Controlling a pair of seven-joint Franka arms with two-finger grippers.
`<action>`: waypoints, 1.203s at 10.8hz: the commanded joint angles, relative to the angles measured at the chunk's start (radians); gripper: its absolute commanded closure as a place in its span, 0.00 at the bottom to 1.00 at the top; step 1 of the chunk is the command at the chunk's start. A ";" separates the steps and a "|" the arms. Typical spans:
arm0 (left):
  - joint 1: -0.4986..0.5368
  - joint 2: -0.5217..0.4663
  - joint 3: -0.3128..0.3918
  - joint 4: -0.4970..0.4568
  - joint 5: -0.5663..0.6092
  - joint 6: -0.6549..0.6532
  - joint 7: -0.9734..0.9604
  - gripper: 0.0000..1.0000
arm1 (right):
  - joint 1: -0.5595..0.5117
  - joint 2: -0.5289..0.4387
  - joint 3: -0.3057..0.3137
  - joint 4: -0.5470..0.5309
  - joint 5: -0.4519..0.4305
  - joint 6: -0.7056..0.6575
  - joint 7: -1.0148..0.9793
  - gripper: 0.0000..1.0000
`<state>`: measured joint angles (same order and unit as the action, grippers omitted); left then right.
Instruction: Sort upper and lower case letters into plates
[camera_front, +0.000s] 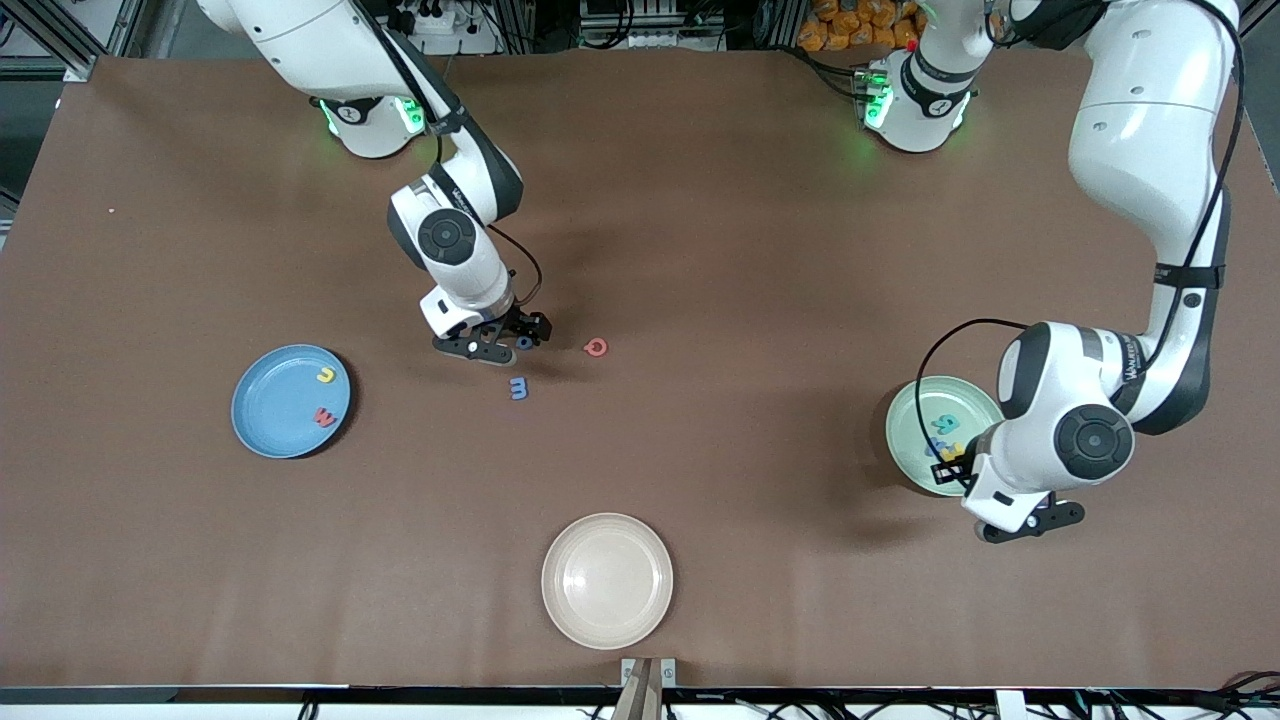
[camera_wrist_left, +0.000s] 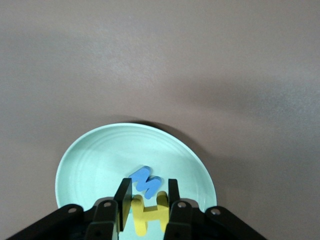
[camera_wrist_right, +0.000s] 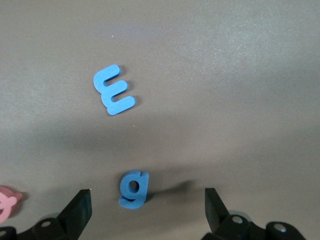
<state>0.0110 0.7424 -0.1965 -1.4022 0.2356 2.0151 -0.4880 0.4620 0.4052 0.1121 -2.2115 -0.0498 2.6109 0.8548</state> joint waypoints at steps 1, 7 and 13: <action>0.004 -0.021 -0.006 -0.001 -0.004 -0.007 0.005 0.00 | 0.056 0.029 -0.012 0.018 0.012 0.017 0.094 0.00; -0.064 -0.141 -0.026 0.009 -0.004 -0.093 -0.001 0.00 | 0.064 0.083 -0.040 0.055 -0.027 0.017 0.125 0.00; -0.270 -0.135 -0.024 0.028 -0.013 -0.087 -0.240 0.00 | 0.066 0.084 -0.045 0.055 -0.035 0.017 0.127 0.25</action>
<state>-0.2001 0.6044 -0.2322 -1.3815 0.2349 1.9347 -0.6500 0.5180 0.4814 0.0720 -2.1663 -0.0637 2.6237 0.9666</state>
